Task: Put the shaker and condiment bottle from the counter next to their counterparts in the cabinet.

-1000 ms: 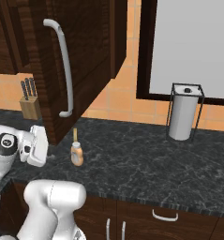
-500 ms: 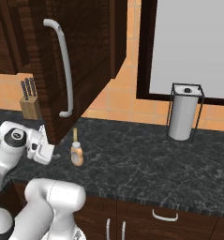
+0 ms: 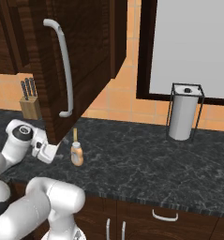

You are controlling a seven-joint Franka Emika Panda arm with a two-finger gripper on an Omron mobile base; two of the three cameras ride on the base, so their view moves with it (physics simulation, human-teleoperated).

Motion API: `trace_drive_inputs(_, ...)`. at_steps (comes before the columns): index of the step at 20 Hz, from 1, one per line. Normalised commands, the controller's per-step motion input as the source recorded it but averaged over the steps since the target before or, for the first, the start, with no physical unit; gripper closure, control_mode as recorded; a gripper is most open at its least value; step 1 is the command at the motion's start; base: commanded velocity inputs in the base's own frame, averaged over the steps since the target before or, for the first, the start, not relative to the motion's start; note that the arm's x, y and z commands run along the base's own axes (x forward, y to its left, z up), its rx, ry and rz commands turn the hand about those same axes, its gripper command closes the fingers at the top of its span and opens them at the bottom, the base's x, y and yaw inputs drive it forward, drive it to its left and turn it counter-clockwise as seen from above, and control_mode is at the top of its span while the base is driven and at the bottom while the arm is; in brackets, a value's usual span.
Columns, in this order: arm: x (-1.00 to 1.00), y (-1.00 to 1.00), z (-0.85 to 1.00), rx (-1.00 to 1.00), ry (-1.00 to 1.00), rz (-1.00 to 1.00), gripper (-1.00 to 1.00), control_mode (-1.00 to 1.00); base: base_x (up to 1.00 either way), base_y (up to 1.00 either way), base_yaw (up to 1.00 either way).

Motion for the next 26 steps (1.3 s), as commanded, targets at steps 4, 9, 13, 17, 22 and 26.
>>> trace_drive_inputs(4,0.30,0.00,-0.21,0.00,0.03,-0.14,-1.00,-1.00,0.00,0.00,0.00)
trace_drive_inputs(9,0.26,0.09,-0.14,0.00,0.01,-0.09,-1.00,-1.00,0.00,0.00,0.00)
trace_drive_inputs(13,0.22,0.05,-0.18,0.00,0.00,-0.05,-1.00,-1.00,0.00,0.00,0.00)
trace_drive_inputs(17,0.32,0.00,-0.29,0.00,0.01,-0.04,-1.00,-1.00,0.00,0.00,0.00)
trace_drive_inputs(22,0.02,0.00,-0.13,0.00,0.00,-0.01,-1.00,-1.00,0.00,0.00,0.00)
trace_drive_inputs(26,0.00,-0.08,-0.16,0.01,0.06,-0.04,-1.00,-1.00,0.00,0.00,0.00)
